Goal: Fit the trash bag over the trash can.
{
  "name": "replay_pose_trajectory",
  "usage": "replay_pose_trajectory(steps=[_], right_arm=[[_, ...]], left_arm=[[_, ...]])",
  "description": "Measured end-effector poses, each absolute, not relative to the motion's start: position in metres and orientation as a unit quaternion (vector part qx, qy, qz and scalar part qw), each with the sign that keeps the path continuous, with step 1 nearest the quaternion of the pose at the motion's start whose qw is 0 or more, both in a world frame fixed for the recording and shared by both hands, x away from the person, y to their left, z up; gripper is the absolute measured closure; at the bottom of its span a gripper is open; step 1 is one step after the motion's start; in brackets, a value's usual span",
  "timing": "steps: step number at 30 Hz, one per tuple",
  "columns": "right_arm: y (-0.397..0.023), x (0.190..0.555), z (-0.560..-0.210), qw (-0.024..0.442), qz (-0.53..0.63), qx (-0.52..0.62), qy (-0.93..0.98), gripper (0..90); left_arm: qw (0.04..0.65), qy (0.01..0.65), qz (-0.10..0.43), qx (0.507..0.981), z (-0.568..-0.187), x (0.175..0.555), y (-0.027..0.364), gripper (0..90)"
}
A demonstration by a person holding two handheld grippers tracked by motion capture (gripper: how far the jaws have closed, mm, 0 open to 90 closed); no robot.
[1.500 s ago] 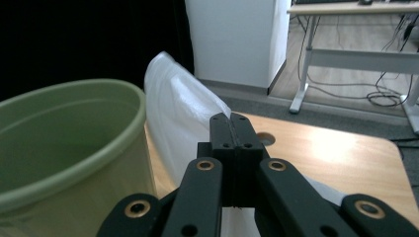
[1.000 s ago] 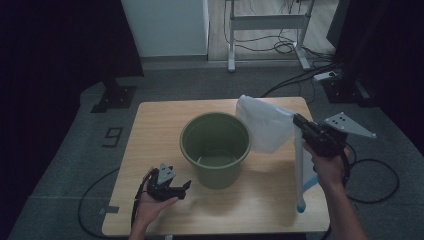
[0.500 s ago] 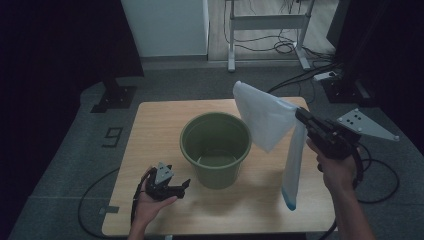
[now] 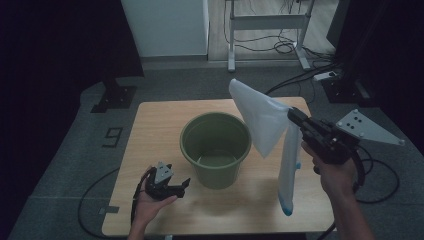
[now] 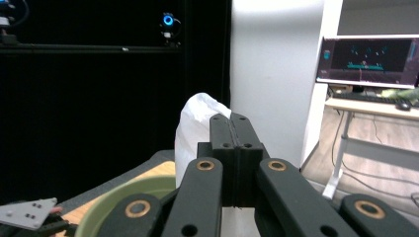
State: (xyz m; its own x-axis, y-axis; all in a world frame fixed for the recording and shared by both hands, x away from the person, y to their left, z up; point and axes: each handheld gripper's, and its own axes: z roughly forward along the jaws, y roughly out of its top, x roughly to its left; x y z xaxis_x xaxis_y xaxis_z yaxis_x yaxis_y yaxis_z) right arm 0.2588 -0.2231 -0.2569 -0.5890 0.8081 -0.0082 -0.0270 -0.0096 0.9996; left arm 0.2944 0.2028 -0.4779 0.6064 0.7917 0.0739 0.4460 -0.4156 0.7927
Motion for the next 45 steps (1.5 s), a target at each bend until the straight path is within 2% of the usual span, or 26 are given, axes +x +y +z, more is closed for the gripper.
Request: replay_pose_trajectory(steps=[13,30,45], right_arm=[[-0.215,0.24,-0.236,0.332,0.659,0.28,0.614,89.5],[-0.188,0.273,-0.288,0.283,0.622,0.305,0.663,89.5],[-0.191,0.286,-0.306,0.274,0.608,0.322,0.672,89.4]], left_arm=[[0.383,0.381,0.227,0.81,-0.477,0.294,0.202,15.3],[0.385,0.38,0.231,0.809,-0.474,0.293,0.204,15.3],[0.426,0.363,0.254,0.789,-0.428,0.274,0.21,16.7]])
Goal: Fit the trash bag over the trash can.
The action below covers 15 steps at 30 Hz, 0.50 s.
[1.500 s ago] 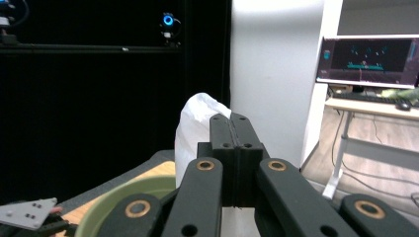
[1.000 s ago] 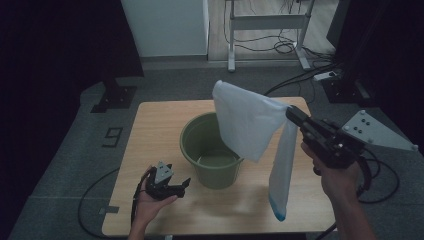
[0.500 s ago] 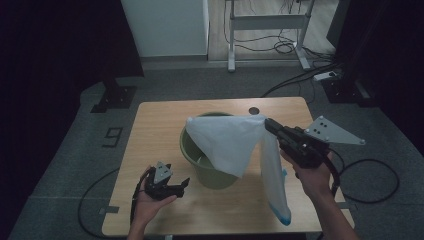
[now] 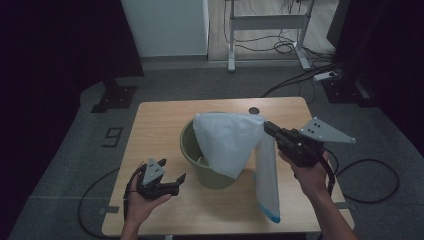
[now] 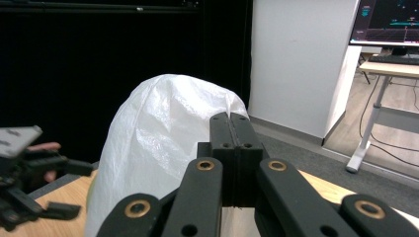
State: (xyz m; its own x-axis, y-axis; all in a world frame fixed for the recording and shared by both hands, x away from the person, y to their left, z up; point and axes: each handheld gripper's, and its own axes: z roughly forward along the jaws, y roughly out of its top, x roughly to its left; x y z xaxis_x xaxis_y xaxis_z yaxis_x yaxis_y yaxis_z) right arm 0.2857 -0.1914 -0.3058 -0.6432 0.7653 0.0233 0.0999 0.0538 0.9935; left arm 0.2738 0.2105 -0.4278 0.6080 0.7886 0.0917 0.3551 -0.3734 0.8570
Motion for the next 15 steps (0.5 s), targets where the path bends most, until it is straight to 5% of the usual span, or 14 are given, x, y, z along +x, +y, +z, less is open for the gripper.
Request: replay_pose_trajectory(steps=[15], right_arm=[[-0.181,0.291,-0.314,0.258,0.603,0.318,0.685,89.4]], left_arm=[[0.458,0.325,0.25,0.789,-0.373,0.276,0.205,16.9]])
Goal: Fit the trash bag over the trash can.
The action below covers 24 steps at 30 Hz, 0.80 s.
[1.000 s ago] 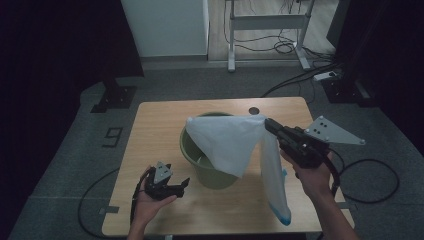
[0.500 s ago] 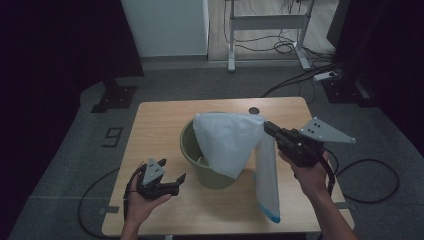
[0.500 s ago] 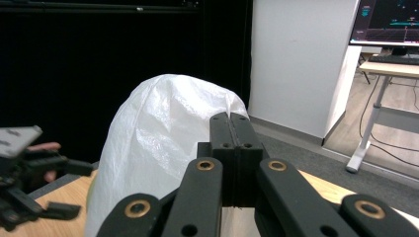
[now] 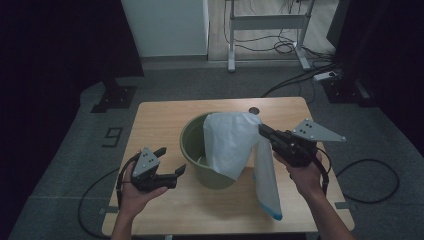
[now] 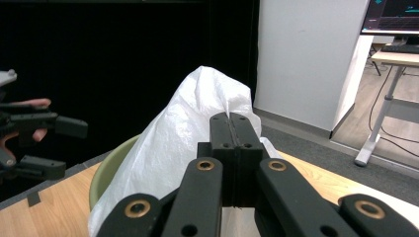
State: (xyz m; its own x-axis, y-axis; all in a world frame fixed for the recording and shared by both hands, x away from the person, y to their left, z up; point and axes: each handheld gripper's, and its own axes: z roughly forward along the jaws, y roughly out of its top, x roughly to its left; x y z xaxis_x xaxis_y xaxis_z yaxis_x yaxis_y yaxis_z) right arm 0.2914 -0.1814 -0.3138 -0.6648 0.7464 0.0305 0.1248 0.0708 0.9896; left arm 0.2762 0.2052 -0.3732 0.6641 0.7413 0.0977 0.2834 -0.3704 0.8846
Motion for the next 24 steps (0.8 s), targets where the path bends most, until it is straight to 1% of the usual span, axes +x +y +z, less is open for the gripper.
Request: replay_pose_trajectory(steps=[10,17,24], right_arm=[[-0.174,0.287,-0.302,0.265,0.605,0.304,0.687,89.4],[-0.175,0.29,-0.295,0.273,0.602,0.307,0.685,89.4],[-0.176,0.293,-0.291,0.278,0.602,0.311,0.681,89.4]], left_arm=[[0.473,0.304,0.23,0.794,-0.358,0.295,0.185,16.9],[0.472,0.282,0.223,0.805,-0.355,0.292,0.167,16.2],[0.471,0.282,0.219,0.807,-0.357,0.291,0.16,15.3]])
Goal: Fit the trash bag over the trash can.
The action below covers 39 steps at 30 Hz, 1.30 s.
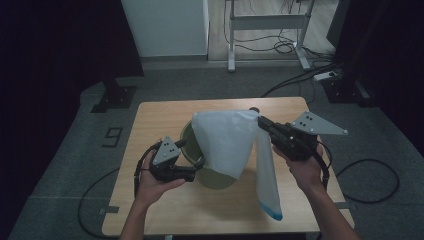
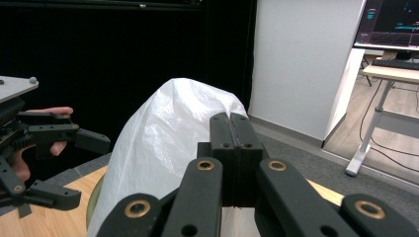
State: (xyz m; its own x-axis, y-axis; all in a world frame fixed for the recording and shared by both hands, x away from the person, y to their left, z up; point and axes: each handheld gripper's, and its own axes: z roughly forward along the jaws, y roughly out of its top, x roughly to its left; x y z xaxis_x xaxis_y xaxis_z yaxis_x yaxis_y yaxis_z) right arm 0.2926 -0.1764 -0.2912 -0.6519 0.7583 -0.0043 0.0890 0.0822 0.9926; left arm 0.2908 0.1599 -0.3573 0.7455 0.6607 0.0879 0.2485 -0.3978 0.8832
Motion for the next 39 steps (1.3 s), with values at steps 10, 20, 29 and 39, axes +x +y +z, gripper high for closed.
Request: replay_pose_trajectory(steps=[10,20,29,39], right_arm=[[-0.175,0.296,-0.291,0.281,0.6,0.317,0.679,89.4],[-0.176,0.296,-0.289,0.284,0.601,0.319,0.676,89.4],[-0.176,0.296,-0.287,0.287,0.603,0.322,0.671,89.4],[-0.17,0.295,-0.282,0.288,0.609,0.312,0.67,89.4]], left_arm=[[0.466,0.289,0.223,0.806,-0.36,0.283,0.141,11.3],[0.52,0.348,0.252,0.738,-0.36,0.281,0.13,9.9],[0.521,0.349,0.266,0.732,-0.365,0.27,0.103,6.4],[0.492,0.348,0.301,0.739,-0.362,0.282,0.07,5.3]])
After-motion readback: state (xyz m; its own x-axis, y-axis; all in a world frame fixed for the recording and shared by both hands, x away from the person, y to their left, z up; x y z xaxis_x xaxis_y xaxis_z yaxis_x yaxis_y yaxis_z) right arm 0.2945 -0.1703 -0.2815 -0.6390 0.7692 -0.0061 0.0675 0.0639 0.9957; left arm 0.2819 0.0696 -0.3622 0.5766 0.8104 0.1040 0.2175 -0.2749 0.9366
